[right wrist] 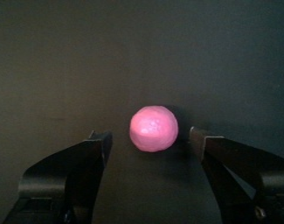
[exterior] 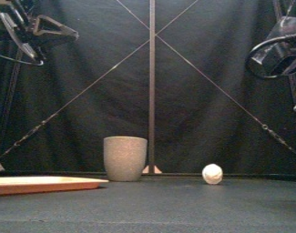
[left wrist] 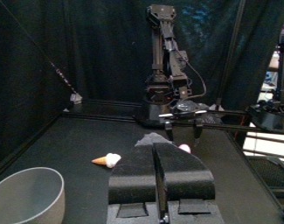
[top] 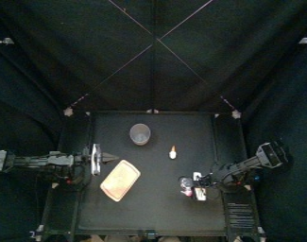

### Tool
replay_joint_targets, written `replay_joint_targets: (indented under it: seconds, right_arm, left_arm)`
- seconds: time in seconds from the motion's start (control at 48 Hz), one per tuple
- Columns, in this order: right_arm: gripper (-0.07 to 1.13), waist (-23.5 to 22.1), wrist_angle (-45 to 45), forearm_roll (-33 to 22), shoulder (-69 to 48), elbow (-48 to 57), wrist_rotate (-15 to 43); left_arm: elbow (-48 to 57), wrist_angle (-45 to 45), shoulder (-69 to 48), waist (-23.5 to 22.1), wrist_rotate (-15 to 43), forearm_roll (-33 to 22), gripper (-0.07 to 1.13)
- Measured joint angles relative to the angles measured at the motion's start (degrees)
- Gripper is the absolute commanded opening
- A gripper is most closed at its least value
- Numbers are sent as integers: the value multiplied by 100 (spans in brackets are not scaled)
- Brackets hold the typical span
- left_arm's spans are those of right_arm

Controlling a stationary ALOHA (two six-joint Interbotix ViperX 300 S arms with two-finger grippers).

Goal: Pick the pink ball then place it in the grey bowl
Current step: Pick the pink ball

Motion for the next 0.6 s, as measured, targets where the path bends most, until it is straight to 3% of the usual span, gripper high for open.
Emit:
replay_joint_targets:
  seconds: [0.25, 0.604]
  right_arm:
    - [99, 9, -26, -88, 642, -299, 0]
    - [77, 44, 105, -158, 853, -492, 0]
  left_arm:
    - [44, -9, 9, 0, -9, -26, 8]
    - [79, 0, 9, 9, 0, -26, 8]
